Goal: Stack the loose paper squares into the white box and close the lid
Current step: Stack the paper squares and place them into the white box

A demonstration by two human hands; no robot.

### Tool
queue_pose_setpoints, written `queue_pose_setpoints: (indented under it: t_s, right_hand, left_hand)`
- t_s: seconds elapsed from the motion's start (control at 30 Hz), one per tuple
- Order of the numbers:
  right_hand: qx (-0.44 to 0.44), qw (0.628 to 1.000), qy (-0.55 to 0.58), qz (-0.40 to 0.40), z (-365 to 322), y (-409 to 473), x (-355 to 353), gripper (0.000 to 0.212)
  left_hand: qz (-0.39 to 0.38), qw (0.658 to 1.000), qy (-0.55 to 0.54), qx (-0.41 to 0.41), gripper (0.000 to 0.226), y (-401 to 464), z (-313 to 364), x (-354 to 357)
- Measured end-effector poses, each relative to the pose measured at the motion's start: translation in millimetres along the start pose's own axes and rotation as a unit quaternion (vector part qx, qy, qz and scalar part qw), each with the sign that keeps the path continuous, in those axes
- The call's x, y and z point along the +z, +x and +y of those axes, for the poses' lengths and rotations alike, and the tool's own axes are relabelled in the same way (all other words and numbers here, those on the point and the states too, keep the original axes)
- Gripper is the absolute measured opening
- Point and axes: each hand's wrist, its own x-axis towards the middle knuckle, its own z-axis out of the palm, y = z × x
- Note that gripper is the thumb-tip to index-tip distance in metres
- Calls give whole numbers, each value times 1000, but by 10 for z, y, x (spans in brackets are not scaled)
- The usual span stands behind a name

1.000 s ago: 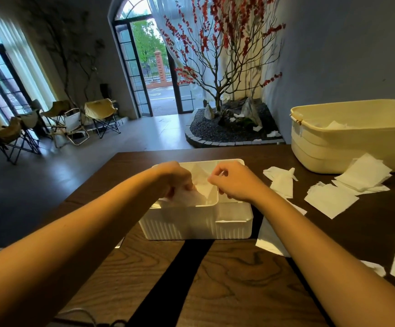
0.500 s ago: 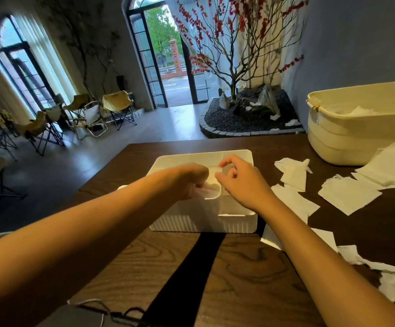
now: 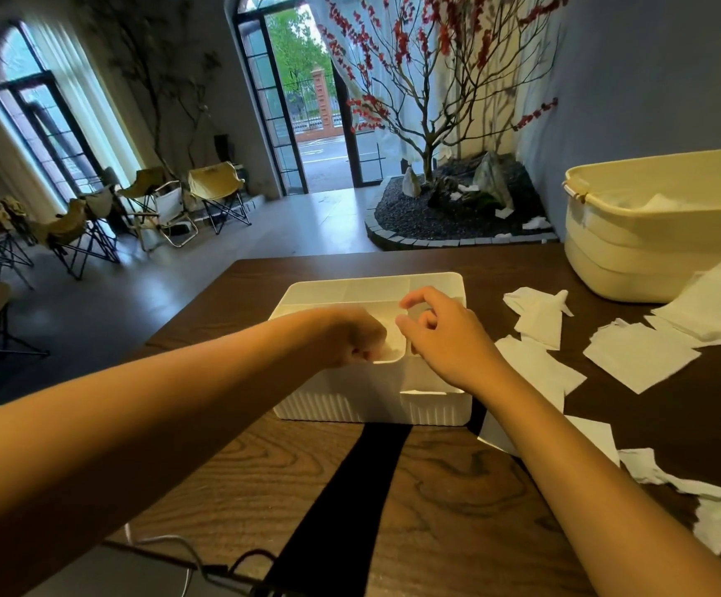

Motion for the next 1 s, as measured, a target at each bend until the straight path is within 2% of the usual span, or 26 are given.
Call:
queue_pose_setpoints:
  t_s: [0.07, 0.1, 0.23, 0.33, 0.37, 0.43, 0.53, 0.77, 0.9, 1.0]
  right_hand:
    - [0, 1000, -3, -2, -2, -20, -1, 13]
    - [-1, 1000, -3, -1, -3, -26, -4, 12]
    - [-2, 1000, -9, 1, 1, -45, -17, 13]
    - [1, 1000, -12, 0, -10, -38, -15, 14]
    - [3, 1000, -14, 0, -9, -34, -11, 14]
    - [7, 1000, -14, 1, -10, -31, -4, 14]
    - [4, 1000, -14, 4, -10, -46, -6, 15]
    - [11, 1000, -1, 2, -39, -72, -15, 15]
    - [48, 998, 47, -10, -47, -45, -61, 19]
    - [86, 990, 111, -13, -59, -28, -120, 27]
  left_hand:
    - [18, 997, 67, 18, 11, -66, 47, 42]
    - [27, 994, 105, 33, 7, -72, 78, 50]
    - [53, 961, 254, 100, 23, -85, 100, -54]
    - [161, 892, 360, 221, 13, -209, 73, -171]
    - [176, 876, 374, 249, 14, -215, 68, -188]
    - [150, 865, 393, 273, 22, -201, 70, -188]
    - [66, 854, 433, 279, 27, -148, 55, -118]
    - [-57, 859, 420, 289, 29, -45, 62, -73]
    - [-50, 883, 370, 285, 22, 98, -15, -12]
    - [-47, 889, 357, 283, 14, 80, -18, -6]
